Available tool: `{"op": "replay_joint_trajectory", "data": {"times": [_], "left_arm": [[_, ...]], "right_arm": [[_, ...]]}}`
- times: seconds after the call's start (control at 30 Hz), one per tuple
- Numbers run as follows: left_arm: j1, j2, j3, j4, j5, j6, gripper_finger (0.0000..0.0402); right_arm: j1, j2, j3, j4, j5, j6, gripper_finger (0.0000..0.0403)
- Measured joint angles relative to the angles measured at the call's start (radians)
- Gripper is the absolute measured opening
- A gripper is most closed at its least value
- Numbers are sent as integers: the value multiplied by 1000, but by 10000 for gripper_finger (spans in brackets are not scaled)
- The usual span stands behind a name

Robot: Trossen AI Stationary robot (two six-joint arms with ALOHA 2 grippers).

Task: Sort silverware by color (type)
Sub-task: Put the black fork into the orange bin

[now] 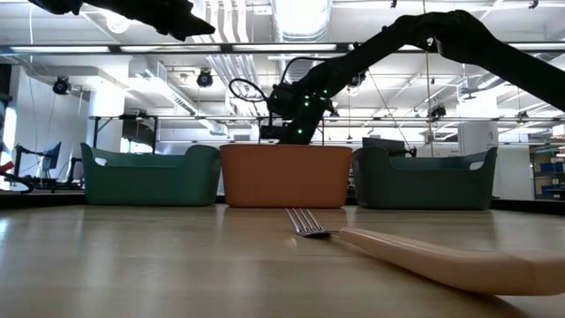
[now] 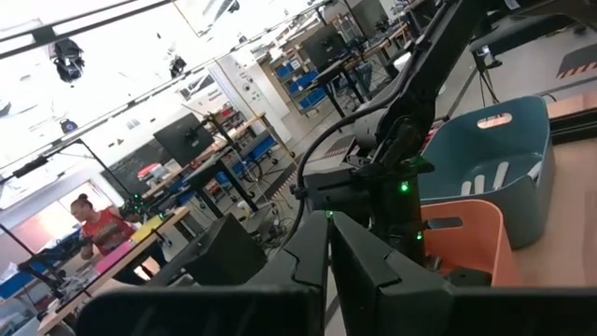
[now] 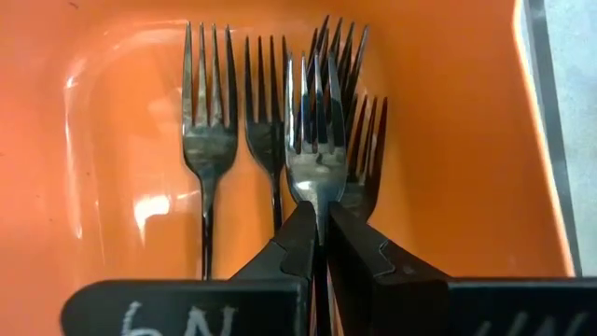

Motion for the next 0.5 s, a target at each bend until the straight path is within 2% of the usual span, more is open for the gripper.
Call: {"op": "replay_joint_trajectory", "data": {"times": [0.5], "left_arm": [[0,0,0,0,-1,-1,0]], "right_arm": [[0,0,-35,43,0,16,12]]}}
